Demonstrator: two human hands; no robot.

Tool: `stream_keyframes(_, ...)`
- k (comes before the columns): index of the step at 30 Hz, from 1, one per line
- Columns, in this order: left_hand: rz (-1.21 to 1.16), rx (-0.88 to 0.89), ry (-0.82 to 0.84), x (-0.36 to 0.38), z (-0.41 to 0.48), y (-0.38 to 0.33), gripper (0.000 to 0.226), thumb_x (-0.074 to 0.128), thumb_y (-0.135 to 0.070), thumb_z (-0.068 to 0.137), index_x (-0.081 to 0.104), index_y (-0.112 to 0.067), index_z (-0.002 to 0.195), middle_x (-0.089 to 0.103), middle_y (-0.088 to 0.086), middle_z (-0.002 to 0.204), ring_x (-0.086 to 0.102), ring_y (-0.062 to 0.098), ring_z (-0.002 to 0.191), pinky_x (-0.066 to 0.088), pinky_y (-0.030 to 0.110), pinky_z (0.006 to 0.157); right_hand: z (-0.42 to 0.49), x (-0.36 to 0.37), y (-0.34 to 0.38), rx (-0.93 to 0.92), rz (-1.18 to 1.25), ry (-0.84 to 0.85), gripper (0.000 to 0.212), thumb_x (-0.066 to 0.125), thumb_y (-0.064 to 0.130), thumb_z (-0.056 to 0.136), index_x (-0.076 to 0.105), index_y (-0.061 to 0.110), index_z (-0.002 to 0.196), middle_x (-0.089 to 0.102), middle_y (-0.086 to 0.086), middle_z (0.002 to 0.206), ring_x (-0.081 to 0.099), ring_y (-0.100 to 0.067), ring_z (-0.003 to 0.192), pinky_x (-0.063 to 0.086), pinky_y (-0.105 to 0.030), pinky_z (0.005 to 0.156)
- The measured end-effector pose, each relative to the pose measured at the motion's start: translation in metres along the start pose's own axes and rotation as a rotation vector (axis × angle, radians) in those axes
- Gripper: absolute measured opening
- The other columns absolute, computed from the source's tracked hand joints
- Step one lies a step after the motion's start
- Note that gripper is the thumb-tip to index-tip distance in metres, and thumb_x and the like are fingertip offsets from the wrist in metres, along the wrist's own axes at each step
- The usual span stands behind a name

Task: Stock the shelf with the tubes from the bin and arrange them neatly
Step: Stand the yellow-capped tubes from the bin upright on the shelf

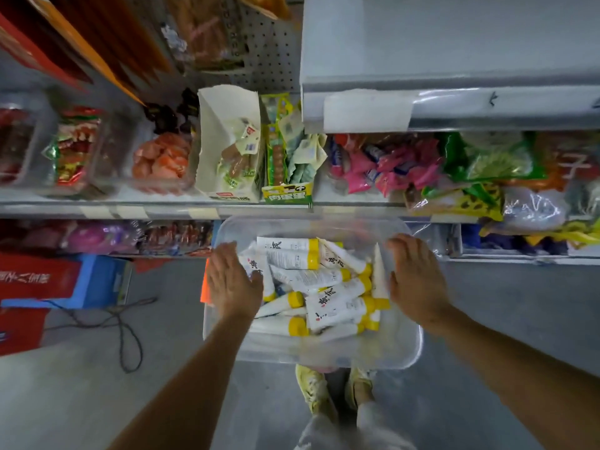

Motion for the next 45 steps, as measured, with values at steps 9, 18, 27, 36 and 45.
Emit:
stream_keyframes(9, 0.206, 0.498, 0.258, 0.061, -0.014, -0.031, 0.054, 0.063, -0.002, 0.076, 0.063, -0.028, 0.124, 0.058, -0.006, 0.127, 0.048, 0.023, 0.125, 0.042, 0.037, 0.095, 0.012, 0.077, 0.022, -0.259, -0.188, 0.692, 0.057, 0.055, 0.009, 0.083, 0.037, 0.013, 0.137, 0.043, -0.006, 0.136, 0.040, -0.027, 0.127, 0.042, -0.037, 0.093)
stream_keyframes(18, 0.064, 0.604, 0.206, 0.065, 0.014, -0.026, 0.020, 0.077, -0.029, 0.077, 0.076, -0.018, 0.093, 0.071, 0.000, 0.090, 0.061, 0.026, 0.095, 0.048, 0.034, 0.078, 0.020, 0.088, 0.019, -0.273, -0.205, 0.729, 0.056, 0.063, 0.036, 0.077, 0.046, 0.017, 0.128, 0.047, -0.005, 0.128, 0.041, -0.026, 0.125, 0.037, -0.033, 0.095)
stream_keyframes(27, -0.796, -0.063, 0.277, -0.025, -0.002, -0.052, 0.026, 0.073, -0.017, 0.086, 0.061, -0.015, 0.062, 0.056, -0.009, 0.055, 0.047, 0.003, 0.056, 0.042, 0.024, 0.059, 0.004, -0.008, 0.030, 0.079, 0.299, 0.823, 0.045, 0.067, 0.037, 0.061, 0.038, 0.026, 0.094, 0.056, 0.006, 0.087, 0.053, -0.024, 0.077, 0.042, -0.032, 0.063)
stream_keyframes(36, -1.163, -0.196, 0.060, -0.141, -0.015, -0.080, 0.020, 0.069, -0.016, 0.089, 0.059, -0.007, 0.074, 0.056, 0.009, 0.078, 0.056, 0.025, 0.074, 0.057, 0.028, 0.062, 0.004, -0.120, 0.089, 0.398, 1.080, 0.286, 0.034, 0.073, 0.002, 0.077, 0.056, 0.013, 0.104, 0.061, 0.005, 0.082, 0.057, -0.008, 0.066, 0.042, -0.010, 0.046)
stream_keyframes(45, -1.505, -0.285, -0.050, -0.234, -0.052, -0.112, 0.014, 0.071, -0.018, 0.086, 0.069, -0.005, 0.092, 0.070, 0.010, 0.080, 0.064, 0.019, 0.066, 0.056, 0.026, 0.052, 0.006, -0.199, 0.150, 0.382, 1.639, 0.277, 0.037, 0.065, 0.000, 0.085, 0.055, 0.018, 0.116, 0.068, -0.018, 0.105, 0.072, -0.034, 0.084, 0.059, -0.042, 0.062)
Point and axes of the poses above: each hand's wrist, its own z-axis towards the middle knuckle, its own x-axis out of the palm, y = z × x, the point moved 1 cm from there along z, towards the middle knuckle
